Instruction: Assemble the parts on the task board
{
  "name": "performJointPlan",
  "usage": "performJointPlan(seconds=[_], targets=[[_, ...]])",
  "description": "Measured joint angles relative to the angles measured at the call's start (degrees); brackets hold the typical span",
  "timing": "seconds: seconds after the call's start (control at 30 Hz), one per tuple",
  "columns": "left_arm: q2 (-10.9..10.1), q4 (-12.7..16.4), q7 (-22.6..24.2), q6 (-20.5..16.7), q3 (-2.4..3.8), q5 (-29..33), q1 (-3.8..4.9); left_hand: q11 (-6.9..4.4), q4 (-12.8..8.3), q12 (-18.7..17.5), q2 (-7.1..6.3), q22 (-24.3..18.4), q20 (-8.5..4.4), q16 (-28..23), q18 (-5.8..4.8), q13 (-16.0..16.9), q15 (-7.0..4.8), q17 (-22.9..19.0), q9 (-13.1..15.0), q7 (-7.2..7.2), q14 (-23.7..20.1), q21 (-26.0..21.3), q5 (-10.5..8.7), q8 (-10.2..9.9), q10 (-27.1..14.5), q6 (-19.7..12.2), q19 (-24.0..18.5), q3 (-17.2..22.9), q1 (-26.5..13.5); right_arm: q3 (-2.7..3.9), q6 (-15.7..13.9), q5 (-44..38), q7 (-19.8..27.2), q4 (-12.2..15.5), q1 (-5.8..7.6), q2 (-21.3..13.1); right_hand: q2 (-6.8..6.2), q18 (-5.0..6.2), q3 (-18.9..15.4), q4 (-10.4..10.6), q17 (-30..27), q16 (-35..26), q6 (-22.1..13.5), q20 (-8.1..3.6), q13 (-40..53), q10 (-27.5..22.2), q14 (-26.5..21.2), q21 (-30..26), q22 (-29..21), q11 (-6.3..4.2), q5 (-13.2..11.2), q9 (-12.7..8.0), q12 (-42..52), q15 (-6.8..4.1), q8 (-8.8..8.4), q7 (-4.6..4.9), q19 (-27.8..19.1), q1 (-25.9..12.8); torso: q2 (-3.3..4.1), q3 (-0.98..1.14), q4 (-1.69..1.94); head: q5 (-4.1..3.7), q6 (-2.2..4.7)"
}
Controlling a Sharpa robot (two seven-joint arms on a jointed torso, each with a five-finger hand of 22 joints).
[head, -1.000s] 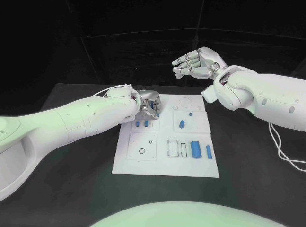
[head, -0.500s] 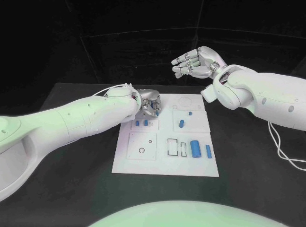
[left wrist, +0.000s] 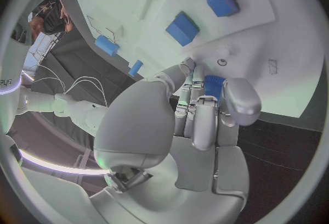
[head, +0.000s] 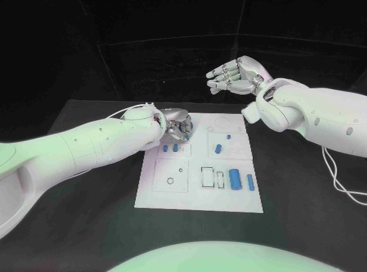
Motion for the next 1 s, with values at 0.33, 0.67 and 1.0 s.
performJointPlan(seconds=[0.33, 0.67, 1.0], targets=[[-2.81, 3.30, -0.17, -1.15, 3.20, 0.92, 0.37, 0.19, 0.00, -0.29, -0.61, 0.05, 0.00, 0.00, 0.00, -0.04, 0.00, -0.12, 0.00, -0.21, 0.00, 0.00, 0.00, -0.05, 0.20, 0.22, 0.00, -0.01, -0.61, 0.00, 0.03, 0.00, 0.01, -0.40, 0.00, -0.06, 0.00, 0.00, 0.00, 0.00, 0.00, 0.00, 0.00, 0.00, 0.00, 0.00, 0.00, 0.00, 0.00, 0.00, 0.00, 0.00, 0.00, 0.00, 0.00, 0.00, 0.00, 0.00, -0.06, 0.01, 0.10, 0.53, 0.30], [-7.30, 6.38, -1.07, -1.03, 4.39, 1.55, 0.56, 0.02, 0.01, -0.59, -1.08, 0.24, 0.01, 0.00, 0.00, -0.05, 0.01, -0.33, -0.03, -0.10, 0.00, 0.02, 0.00, -0.08, 0.42, 0.55, 0.00, -0.01, -1.08, 0.00, 0.07, 0.00, 0.01, -0.48, 0.00, -0.28, 0.00, 0.00, 0.00, 0.00, 0.01, 0.00, 0.00, 0.00, 0.00, 0.00, 0.00, 0.00, 0.01, 0.00, 0.00, 0.00, 0.00, 0.00, 0.00, 0.00, 0.00, 0.00, -0.07, 0.01, 0.12, 0.95, 0.52], [-9.48, 6.80, -1.83, 0.99, 4.37, 2.17, -0.07, -0.01, 0.00, -0.83, -1.43, 0.49, 0.01, 0.00, 0.00, -0.09, 0.01, -0.57, -0.03, -0.10, 0.00, 0.28, 0.00, -0.31, 0.80, 0.74, -0.01, -0.02, -1.46, 0.00, 0.08, 0.00, 0.01, -0.49, 0.00, -0.42, 0.00, 0.00, 0.00, 0.00, 0.01, 0.00, 0.00, 0.00, 0.00, 0.00, 0.00, 0.01, 0.01, 0.00, 0.00, 0.00, 0.00, 0.00, 0.00, 0.00, 0.00, 0.00, 0.03, -0.02, 0.02, 1.11, 0.58]])
